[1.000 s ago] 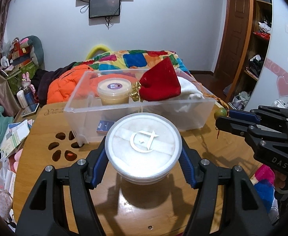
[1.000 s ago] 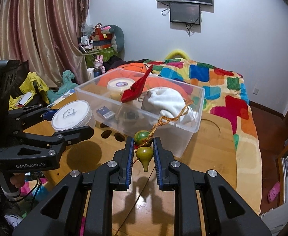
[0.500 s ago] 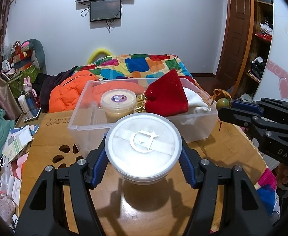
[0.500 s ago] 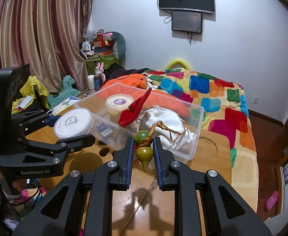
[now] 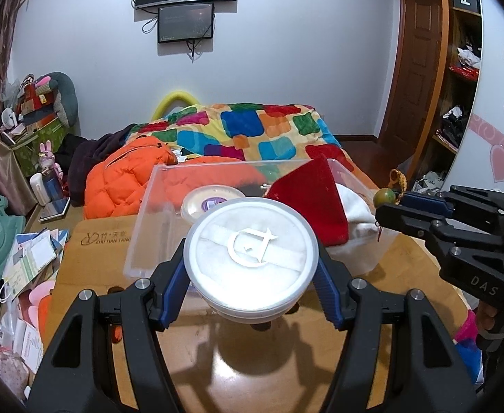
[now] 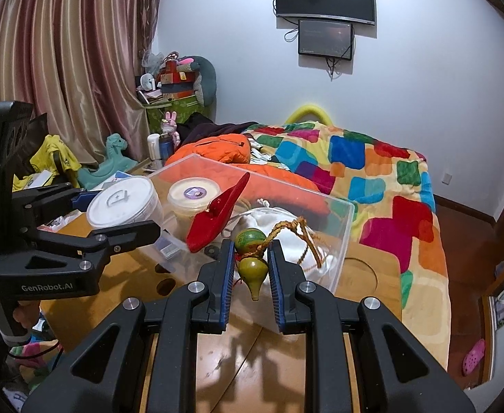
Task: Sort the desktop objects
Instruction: 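Carry the gourd charm and white container over the box with both tools, then release the gourd charm and white container into the box with both tools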
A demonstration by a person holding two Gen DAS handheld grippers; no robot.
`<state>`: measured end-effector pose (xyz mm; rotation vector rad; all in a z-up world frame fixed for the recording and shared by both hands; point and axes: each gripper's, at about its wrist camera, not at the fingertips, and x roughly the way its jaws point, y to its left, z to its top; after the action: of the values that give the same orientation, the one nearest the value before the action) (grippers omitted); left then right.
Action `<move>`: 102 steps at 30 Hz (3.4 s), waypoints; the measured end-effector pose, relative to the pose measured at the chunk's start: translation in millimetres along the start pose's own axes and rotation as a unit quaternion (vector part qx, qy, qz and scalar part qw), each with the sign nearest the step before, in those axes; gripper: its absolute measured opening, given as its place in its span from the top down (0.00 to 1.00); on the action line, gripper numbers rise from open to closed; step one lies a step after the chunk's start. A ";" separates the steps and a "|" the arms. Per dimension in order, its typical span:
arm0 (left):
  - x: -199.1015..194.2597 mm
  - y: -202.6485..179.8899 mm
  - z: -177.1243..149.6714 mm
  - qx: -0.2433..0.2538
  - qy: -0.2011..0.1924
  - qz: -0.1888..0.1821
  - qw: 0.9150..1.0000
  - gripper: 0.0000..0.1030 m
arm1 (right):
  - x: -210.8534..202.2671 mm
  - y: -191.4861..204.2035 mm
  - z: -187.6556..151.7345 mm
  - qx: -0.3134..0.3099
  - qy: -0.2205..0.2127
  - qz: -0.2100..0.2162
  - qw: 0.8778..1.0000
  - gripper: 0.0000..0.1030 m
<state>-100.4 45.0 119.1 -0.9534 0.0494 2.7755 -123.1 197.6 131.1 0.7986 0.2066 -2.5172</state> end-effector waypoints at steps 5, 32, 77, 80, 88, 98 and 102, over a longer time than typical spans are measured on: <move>9.5 5.1 7.0 0.003 0.002 0.006 1.000 0.37 | 9.1 -3.1 4.5 0.001 0.001 0.002 1.000 0.83; 70.4 17.1 37.4 0.010 0.033 0.003 0.999 0.37 | 71.0 -22.1 12.3 0.007 0.044 0.013 0.999 0.83; 59.9 9.5 34.9 0.040 0.023 0.038 0.998 0.11 | 56.3 -21.6 10.8 0.019 0.095 -0.009 0.995 0.28; 54.3 8.9 32.8 0.039 0.021 0.036 0.998 0.10 | 49.9 -20.2 11.2 0.019 0.091 -0.012 0.996 0.24; 43.9 12.9 24.1 0.030 0.023 0.031 0.999 0.07 | 30.6 -15.2 9.9 0.014 0.076 -0.030 0.997 0.18; 27.5 14.5 12.5 0.028 0.020 0.043 0.999 0.05 | 9.7 -8.7 8.3 0.013 0.053 -0.061 0.997 0.08; 20.0 15.6 8.3 0.025 0.016 0.048 0.998 0.04 | -0.2 -6.2 6.4 0.018 0.038 -0.068 0.997 0.04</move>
<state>-124.0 34.1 113.0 -1.0098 0.1720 2.8305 -129.2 201.3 136.5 0.9240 0.2509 -2.6268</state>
